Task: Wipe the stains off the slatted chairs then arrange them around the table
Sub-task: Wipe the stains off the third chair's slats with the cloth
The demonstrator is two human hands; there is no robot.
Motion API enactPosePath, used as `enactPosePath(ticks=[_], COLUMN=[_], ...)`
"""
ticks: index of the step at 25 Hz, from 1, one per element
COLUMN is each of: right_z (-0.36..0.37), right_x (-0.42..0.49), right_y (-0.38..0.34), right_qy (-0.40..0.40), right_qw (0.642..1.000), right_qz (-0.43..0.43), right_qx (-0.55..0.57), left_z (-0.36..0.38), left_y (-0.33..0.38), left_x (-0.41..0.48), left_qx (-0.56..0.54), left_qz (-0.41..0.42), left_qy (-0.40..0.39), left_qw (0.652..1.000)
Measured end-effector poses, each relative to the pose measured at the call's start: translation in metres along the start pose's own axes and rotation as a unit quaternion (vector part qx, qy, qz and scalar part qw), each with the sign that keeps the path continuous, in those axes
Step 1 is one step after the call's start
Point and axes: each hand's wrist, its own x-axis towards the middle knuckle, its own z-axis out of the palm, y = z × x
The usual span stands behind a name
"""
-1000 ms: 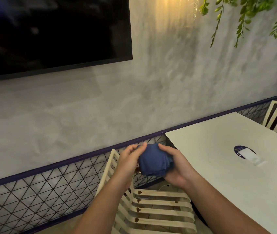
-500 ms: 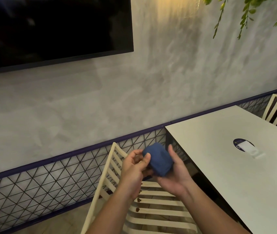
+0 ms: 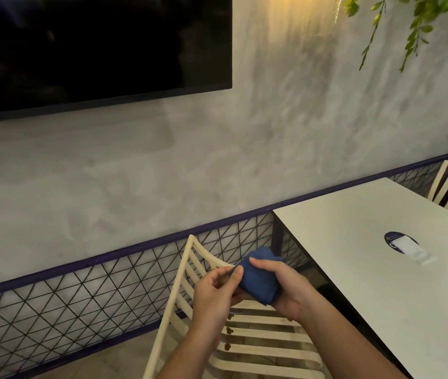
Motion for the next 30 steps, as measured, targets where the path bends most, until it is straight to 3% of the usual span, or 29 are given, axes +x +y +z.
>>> enactPosePath(ticks=[6,9,12,15,18,20,23,28,30], right_z=[0.011,0.009,-0.001,-0.027,-0.07,-0.096,-0.138,-0.206,-0.241], right_x=[0.025,0.04,0.056,0.075,0.085,0.093,0.12,0.194,0.232], right_y=[0.031,0.043,0.057,0.085,0.127,0.158,0.2,0.24,0.256], right_qy=[-0.021,0.008,0.044,0.085,0.128,0.161,0.235,0.333,0.349], right_qw=[0.994,0.992,0.99,0.982,0.972,0.968,0.954,0.927,0.922], right_qz=[0.095,0.098,0.084,0.094,0.119,0.141,0.155,0.171,0.156], right_qx=[0.055,0.077,0.109,0.141,0.157,0.131,0.101,0.027,-0.059], left_z=[-0.037,-0.063,-0.101,-0.145,-0.18,-0.193,-0.199,-0.182,-0.178], left_y=[-0.008,-0.022,-0.048,-0.088,-0.128,-0.147,-0.167,-0.168,-0.169], left_x=[0.026,0.041,0.07,0.107,0.14,0.157,0.182,0.233,0.238], left_qx=[0.06,0.163,0.298,0.463,0.646,0.701,0.703,0.66,0.645], left_qz=[0.002,-0.008,0.012,0.033,0.053,0.029,0.021,0.048,0.028], left_qy=[-0.037,-0.079,-0.061,-0.041,-0.004,0.019,0.017,0.021,0.041], left_qw=[0.998,0.983,0.953,0.885,0.762,0.713,0.711,0.749,0.763])
